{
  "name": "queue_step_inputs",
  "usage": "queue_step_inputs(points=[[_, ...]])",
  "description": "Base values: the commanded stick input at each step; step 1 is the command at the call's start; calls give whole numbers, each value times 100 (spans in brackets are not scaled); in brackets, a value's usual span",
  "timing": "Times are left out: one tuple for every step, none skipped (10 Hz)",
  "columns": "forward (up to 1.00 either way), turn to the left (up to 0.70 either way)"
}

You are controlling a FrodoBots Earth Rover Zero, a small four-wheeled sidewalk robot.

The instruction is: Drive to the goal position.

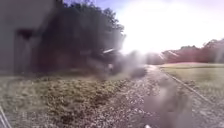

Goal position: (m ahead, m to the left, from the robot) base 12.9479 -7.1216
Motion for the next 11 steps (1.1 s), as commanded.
queue_step_inputs(points=[[70, -21], [70, -6], [70, -27], [70, -27], [70, -27], [70, -27], [70, -27], [70, -27], [70, -27], [70, 0], [70, 0]])
